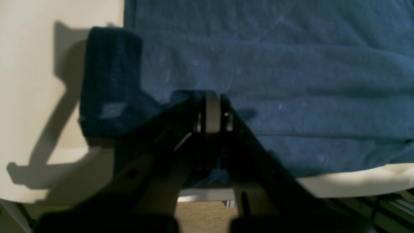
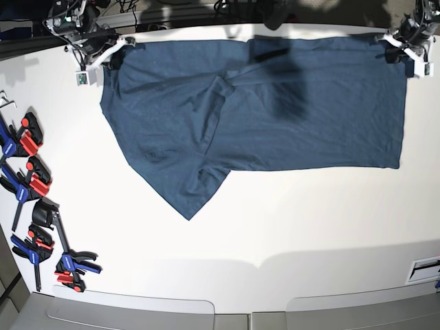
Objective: Fold the T-shirt properly
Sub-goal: 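Lift and pull the grasped edge with both grippers away from the shirt body, then release the right gripper and move it to the shirt's sleeve corner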
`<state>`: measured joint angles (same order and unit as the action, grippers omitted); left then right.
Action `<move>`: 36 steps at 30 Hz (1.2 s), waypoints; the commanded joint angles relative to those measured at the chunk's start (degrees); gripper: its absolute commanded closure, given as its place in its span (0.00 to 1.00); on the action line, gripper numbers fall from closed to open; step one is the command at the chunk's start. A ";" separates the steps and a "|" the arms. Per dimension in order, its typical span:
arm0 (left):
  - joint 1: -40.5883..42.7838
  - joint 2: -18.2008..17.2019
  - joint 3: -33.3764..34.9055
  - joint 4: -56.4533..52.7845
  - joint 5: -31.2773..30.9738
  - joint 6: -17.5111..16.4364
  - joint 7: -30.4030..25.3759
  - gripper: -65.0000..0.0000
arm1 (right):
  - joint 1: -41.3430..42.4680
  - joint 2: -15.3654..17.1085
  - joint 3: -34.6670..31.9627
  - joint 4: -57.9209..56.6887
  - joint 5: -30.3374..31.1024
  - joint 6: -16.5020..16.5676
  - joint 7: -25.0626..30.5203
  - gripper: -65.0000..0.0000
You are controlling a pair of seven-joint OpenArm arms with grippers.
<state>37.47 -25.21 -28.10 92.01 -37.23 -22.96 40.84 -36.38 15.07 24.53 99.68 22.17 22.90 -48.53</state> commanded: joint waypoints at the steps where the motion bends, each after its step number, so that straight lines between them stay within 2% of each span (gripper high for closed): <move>1: 0.79 -0.37 -0.07 0.66 1.14 0.22 2.23 1.00 | -1.73 0.02 -0.11 -0.42 -3.54 -0.63 -6.80 1.00; 6: 0.63 -0.39 -0.07 5.07 1.86 0.22 1.55 1.00 | -1.73 0.02 -0.11 2.86 -3.56 -0.66 -6.86 1.00; 11: 0.61 -0.42 -0.09 11.50 7.56 0.26 1.07 1.00 | -1.70 0.04 -0.11 7.82 -3.76 -1.01 -6.88 1.00; 17: 0.61 -0.52 -0.11 16.24 7.87 0.28 -0.42 1.00 | -1.36 0.04 -0.11 14.60 -5.11 -1.27 -5.29 1.00; 20: 0.59 -0.52 -0.11 17.31 7.89 0.28 -0.66 0.83 | -0.24 0.04 -0.11 17.77 -8.50 -1.33 -4.79 1.00; 22: 0.61 -0.52 -0.11 17.49 7.89 0.28 -1.07 0.76 | 1.42 0.04 -0.11 19.37 -10.25 -1.53 -4.50 1.00; 27: 0.61 -0.52 -0.11 17.49 7.89 0.28 -1.77 0.74 | 7.85 0.02 -0.11 20.96 -14.95 -1.55 -2.47 0.98; 30: 0.61 -0.52 -0.11 17.49 7.89 0.28 -1.88 0.74 | 11.72 0.02 -0.11 20.94 -19.12 -5.11 1.33 0.83; 36: 0.61 -0.50 -0.11 17.49 7.85 0.28 -3.15 0.74 | 19.93 0.00 -0.11 20.81 -23.56 -11.72 4.83 0.79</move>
<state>37.76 -24.88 -27.73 108.51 -29.04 -22.70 38.98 -16.97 14.28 24.16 119.42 -1.32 11.44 -45.39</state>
